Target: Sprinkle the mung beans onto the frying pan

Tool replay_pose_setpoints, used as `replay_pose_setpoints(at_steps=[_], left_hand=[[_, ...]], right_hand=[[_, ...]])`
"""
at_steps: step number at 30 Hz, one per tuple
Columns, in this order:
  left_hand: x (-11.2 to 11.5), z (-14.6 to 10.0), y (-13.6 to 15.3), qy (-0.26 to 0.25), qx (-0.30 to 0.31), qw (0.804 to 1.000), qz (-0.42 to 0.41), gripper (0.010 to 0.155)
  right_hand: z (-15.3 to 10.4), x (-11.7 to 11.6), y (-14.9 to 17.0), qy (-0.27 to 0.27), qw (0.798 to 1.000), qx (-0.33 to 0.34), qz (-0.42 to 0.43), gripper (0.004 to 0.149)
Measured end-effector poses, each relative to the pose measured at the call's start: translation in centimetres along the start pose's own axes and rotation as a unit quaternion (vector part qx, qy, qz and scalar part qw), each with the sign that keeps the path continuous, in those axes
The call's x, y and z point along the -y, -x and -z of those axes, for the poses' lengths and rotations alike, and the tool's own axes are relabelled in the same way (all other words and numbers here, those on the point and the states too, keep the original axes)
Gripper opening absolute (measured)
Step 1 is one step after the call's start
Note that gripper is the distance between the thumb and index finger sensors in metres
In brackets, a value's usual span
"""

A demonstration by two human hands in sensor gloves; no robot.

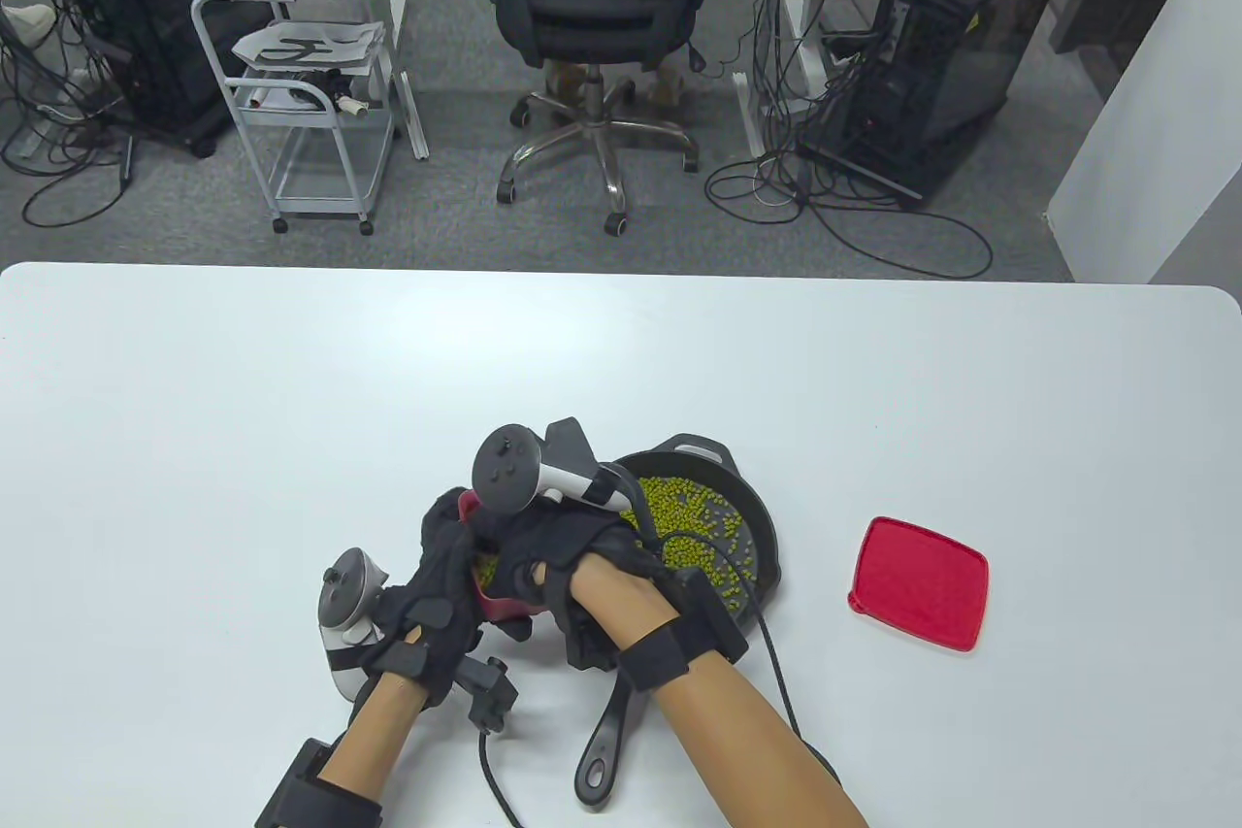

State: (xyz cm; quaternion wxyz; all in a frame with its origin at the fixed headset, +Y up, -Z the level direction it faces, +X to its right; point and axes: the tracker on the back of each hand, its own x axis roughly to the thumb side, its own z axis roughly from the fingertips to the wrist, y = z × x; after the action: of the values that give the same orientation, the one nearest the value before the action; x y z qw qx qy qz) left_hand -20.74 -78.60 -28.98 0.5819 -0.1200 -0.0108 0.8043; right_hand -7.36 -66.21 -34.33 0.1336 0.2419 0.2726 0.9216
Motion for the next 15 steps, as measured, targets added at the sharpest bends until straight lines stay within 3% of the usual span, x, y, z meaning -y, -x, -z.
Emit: replay_pose_setpoints(at_steps=[11, 15], left_hand=[[-0.4, 0.5, 0.2, 0.001, 0.001, 1.000, 0.004, 0.083], [-0.5, 0.6, 0.2, -0.001, -0.006, 1.000, 0.015, 0.083]], right_hand=[[0.6, 0.3, 1.3, 0.060, 0.997, 0.011, 0.049, 0.039], [0.2, 1.4, 2.3, 0.070, 0.996, 0.004, 0.060, 0.039]])
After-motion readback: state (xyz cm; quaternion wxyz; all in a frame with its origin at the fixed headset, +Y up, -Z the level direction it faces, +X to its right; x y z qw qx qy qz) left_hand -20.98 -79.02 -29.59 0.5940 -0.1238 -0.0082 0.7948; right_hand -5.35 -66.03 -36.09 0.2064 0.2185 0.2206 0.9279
